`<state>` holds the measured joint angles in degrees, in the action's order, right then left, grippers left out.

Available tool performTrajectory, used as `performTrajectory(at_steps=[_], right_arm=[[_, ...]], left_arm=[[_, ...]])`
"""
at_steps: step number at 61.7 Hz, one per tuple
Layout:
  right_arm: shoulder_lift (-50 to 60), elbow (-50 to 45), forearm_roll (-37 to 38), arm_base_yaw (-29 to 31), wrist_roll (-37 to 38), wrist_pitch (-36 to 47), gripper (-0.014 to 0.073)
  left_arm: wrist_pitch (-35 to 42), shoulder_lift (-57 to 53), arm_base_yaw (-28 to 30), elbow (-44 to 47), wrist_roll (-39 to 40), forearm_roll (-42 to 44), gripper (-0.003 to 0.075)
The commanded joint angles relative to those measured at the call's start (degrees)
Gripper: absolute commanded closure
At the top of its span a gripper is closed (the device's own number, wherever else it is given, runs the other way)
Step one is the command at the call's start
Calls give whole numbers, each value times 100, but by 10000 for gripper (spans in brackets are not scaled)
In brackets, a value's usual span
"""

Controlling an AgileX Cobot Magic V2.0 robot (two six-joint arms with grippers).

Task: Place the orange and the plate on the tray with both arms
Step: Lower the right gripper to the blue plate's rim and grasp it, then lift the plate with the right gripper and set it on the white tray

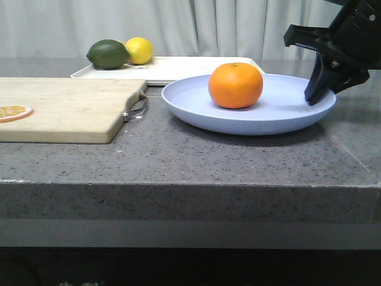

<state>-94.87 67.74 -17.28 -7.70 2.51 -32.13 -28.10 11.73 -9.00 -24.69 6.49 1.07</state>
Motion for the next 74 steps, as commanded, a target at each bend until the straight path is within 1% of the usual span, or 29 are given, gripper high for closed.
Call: performTrajectory(at_steps=[1, 14, 30, 37, 43, 48, 53, 62, 69, 74], right_arm=[[207, 352, -78, 32, -96, -47, 653], [-162, 1260, -569, 32, -96, -556, 653], [-1035, 3053, -1132, 32, -96, -994, 653], [-1738, 4261, -1199, 25, -96, -1192, 653], [-2516, 5662, -1199, 3, -43, -1421, 653], [-3206, 6669, -1199, 3, 255, -1635, 653], [-3952, 7947, -1183, 14, 662, -1865, 653], [-4961, 9464, -1183, 35, 1114, -2032, 653], [-5355, 9930, -1183, 35, 1259, -1981, 653], [-5449, 9926, -1183, 29, 1259, -1761, 653]], left_arm=[[473, 59, 19, -152, 40, -19, 738], [473, 59, 19, -152, 40, -19, 738], [473, 59, 19, -152, 40, -19, 738], [473, 59, 19, -152, 40, -19, 738], [473, 59, 19, -152, 40, -19, 738], [473, 59, 19, -152, 40, -19, 738], [473, 59, 19, -152, 40, -19, 738], [473, 59, 19, -152, 40, -19, 738], [473, 59, 19, -152, 40, -19, 738], [473, 59, 19, -152, 40, -19, 738]])
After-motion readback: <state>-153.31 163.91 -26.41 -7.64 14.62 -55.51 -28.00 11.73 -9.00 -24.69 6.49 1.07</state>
